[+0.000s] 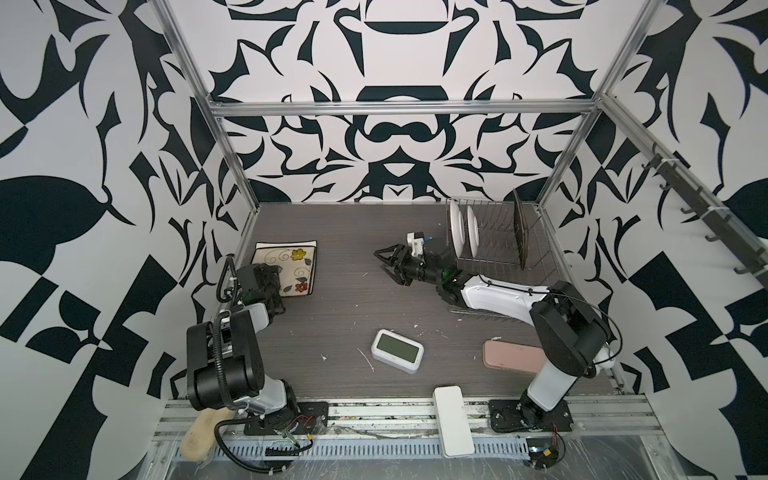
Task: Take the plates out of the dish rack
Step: 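Tilt the flowered plate down flat onto the white square plate with the left gripper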
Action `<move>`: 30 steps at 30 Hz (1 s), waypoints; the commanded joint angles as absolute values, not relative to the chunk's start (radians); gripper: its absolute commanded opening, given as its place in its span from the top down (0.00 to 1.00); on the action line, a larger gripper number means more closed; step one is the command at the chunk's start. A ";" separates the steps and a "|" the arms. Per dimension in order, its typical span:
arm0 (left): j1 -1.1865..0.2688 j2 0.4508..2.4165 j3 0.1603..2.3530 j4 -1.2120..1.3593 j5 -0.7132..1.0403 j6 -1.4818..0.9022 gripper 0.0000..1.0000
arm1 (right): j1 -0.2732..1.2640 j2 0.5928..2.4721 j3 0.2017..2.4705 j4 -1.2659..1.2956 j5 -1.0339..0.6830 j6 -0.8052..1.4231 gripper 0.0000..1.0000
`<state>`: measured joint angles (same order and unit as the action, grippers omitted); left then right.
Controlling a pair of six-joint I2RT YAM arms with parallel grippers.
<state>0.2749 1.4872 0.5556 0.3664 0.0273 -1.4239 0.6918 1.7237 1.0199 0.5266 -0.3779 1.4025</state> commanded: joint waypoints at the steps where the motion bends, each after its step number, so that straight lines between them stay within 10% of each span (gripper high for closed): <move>1: 0.276 1.495 0.603 0.372 0.048 -1.425 0.08 | 0.697 1.669 1.016 0.558 -0.373 1.378 0.39; 30: 0.276 1.552 0.755 0.095 0.096 -1.381 0.01 | 0.698 1.658 1.012 0.561 -0.371 1.378 0.39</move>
<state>0.2756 1.5448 0.7200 0.1287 0.0765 -1.3933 0.6918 1.7134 1.0103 0.5266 -0.3775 1.3949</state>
